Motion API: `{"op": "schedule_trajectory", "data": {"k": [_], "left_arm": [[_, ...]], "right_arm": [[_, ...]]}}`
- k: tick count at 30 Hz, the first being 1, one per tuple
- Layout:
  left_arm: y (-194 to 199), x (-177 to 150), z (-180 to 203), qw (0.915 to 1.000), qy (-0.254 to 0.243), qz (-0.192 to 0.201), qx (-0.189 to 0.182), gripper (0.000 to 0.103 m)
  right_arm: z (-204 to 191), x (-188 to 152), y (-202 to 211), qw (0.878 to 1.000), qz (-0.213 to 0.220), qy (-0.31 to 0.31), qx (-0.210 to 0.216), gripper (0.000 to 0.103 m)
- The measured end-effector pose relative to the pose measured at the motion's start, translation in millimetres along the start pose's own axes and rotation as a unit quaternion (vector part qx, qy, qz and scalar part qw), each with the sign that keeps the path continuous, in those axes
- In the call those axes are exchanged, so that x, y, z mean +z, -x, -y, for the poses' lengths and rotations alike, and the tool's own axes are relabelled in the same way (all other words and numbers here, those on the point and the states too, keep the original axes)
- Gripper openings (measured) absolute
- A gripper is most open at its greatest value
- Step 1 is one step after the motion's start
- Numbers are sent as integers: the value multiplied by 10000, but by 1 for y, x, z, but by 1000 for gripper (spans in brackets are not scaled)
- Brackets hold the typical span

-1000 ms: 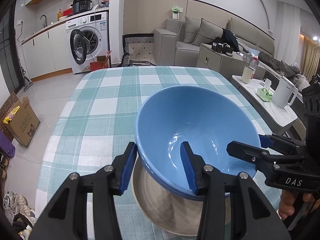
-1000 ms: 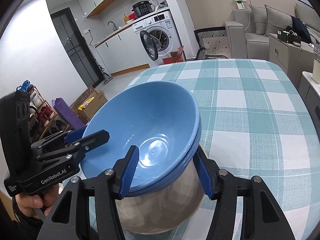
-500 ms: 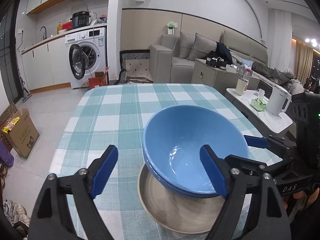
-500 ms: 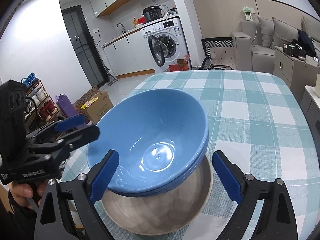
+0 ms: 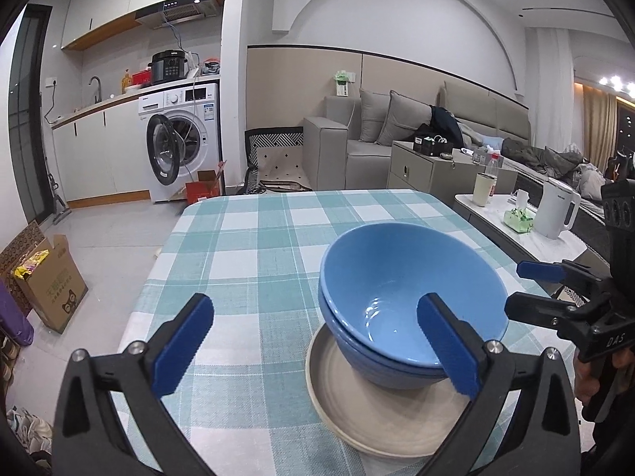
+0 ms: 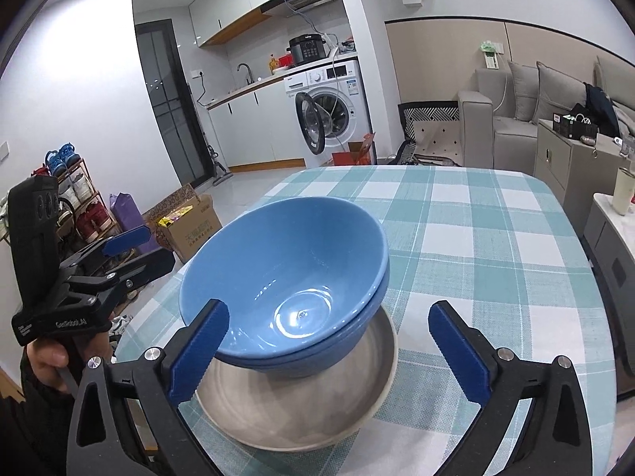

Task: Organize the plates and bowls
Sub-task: 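Lower the bowl stack onto the beige plates and open both grippers, then pull both grippers back from the bowls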

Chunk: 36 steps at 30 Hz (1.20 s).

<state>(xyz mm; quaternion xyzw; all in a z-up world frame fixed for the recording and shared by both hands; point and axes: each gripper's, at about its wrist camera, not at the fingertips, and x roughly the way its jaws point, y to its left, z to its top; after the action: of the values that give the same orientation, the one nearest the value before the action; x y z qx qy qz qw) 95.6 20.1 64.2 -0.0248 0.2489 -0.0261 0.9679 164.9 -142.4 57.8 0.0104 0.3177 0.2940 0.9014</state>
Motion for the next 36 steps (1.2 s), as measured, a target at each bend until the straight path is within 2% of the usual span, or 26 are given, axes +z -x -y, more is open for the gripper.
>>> {"op": "schedule_trajectory", "data": {"k": [5, 9, 13, 20, 30, 36], "left_arm": [[6, -9, -1, 9998, 67, 171, 7, 103], [1, -17, 0, 9999, 93, 85, 0, 103], [-2, -27, 5, 9999, -36, 124, 93, 103], [5, -42, 7, 9995, 24, 323, 2, 103], [19, -66, 6, 9994, 117, 311, -38, 103], [26, -83, 17, 9991, -172, 387, 72, 103]], "right_arm": [[1, -14, 4, 9999, 45, 110, -16, 102], [4, -28, 5, 10000, 39, 87, 12, 102], [6, -41, 11, 9997, 240, 32, 57, 102], [3, -57, 17, 9989, 450, 81, 79, 102], [0, -73, 33, 9966, 815, 45, 114, 102], [-4, -84, 38, 9963, 842, 155, 99, 102]]}}
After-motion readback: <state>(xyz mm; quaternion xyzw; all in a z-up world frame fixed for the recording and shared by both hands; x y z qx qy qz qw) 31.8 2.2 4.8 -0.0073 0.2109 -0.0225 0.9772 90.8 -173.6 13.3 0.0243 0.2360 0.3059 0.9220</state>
